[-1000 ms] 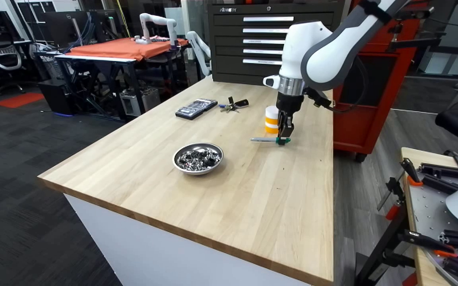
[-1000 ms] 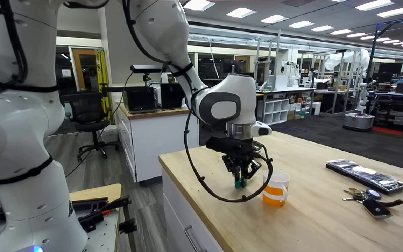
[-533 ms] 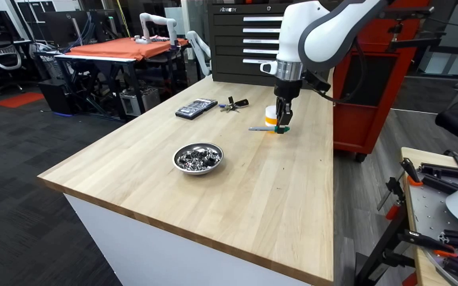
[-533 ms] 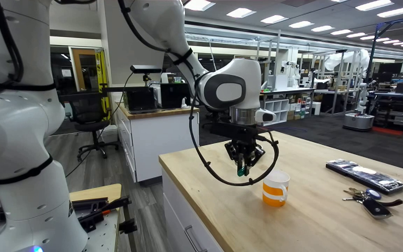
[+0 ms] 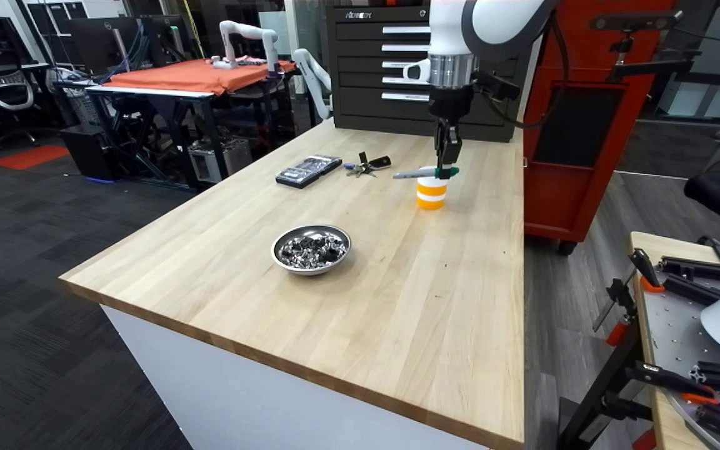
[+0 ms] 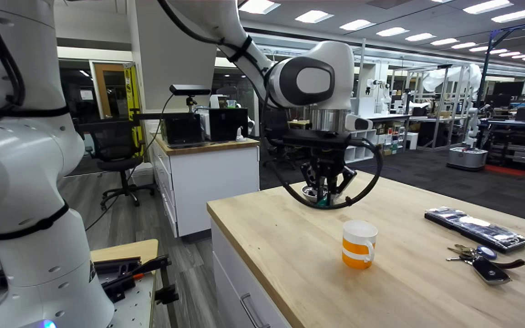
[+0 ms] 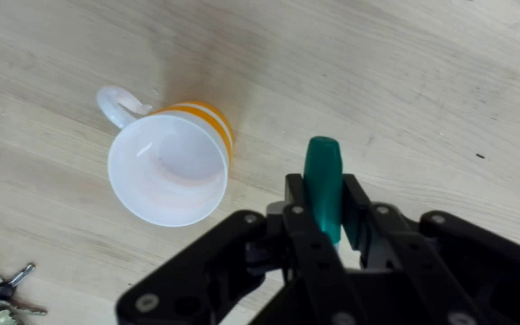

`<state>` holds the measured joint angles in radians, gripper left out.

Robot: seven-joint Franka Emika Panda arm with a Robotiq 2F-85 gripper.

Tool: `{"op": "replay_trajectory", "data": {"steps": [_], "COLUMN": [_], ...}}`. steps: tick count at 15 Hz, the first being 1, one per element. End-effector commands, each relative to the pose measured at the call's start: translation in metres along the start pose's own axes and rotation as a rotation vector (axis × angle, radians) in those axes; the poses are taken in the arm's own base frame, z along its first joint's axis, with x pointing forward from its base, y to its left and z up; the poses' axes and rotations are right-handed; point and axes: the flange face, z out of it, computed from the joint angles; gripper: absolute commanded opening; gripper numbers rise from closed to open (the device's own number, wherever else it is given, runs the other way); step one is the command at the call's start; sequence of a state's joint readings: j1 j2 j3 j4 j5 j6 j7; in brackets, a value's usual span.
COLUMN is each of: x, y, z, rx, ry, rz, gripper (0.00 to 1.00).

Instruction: Put the marker in the mug

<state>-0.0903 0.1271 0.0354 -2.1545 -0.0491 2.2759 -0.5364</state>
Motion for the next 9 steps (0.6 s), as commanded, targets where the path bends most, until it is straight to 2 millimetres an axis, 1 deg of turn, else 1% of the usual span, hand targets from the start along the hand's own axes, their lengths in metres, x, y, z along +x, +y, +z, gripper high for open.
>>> {"op": "replay_trajectory", "data": {"steps": [1,3,5,9], "x": [-0.003,-0.007,-0.011,-0.022], "y": [0.017,0.029,0.039,0.055], "z": [-0.030,-0.038,-0.043,-0.045], "rx": [-0.035,-0.049,-0.054,-0.051], "ry": [-0.064,-0.094,-0.122,-0.171], "rz": [0.008,0.018,0.032,0.061], "gripper": [0.06,0.06,0.06,0.06]}}
